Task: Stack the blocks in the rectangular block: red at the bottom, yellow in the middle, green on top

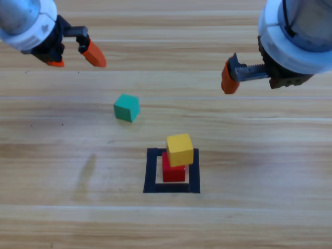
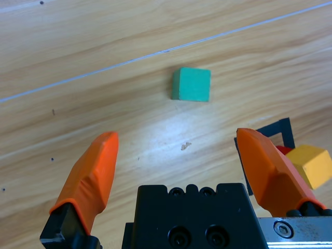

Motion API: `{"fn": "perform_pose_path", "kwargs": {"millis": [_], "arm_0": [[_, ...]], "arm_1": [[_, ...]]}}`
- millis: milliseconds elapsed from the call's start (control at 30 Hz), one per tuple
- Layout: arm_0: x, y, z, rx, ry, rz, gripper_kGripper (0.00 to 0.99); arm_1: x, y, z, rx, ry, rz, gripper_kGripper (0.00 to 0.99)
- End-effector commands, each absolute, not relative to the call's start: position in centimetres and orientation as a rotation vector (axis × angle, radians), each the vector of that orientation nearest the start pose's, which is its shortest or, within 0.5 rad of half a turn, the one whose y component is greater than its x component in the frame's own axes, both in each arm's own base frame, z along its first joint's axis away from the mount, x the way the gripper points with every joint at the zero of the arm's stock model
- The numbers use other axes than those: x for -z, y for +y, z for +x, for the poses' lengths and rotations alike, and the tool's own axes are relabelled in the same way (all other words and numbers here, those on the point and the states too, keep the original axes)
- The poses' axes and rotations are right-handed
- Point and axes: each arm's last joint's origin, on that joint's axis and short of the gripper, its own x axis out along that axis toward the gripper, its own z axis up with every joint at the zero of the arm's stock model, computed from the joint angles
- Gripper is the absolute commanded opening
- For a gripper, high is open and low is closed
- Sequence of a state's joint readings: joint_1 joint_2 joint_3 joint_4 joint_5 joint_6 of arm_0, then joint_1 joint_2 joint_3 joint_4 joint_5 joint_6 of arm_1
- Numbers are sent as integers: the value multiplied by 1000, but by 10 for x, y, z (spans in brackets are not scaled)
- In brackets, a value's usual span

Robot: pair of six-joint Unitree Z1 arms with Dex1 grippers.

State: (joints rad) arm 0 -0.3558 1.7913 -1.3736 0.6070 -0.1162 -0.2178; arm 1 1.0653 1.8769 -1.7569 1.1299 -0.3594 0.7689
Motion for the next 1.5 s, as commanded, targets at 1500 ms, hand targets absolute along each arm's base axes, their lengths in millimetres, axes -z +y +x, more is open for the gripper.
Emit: {"fn": "perform_pose_path", "kwargs": {"millis": [1500], "arm_0": [[-221,-264,412,-48,1377,-164,948]], "arm_1": [[-304,195,180,-798,746,-362,986]]}}
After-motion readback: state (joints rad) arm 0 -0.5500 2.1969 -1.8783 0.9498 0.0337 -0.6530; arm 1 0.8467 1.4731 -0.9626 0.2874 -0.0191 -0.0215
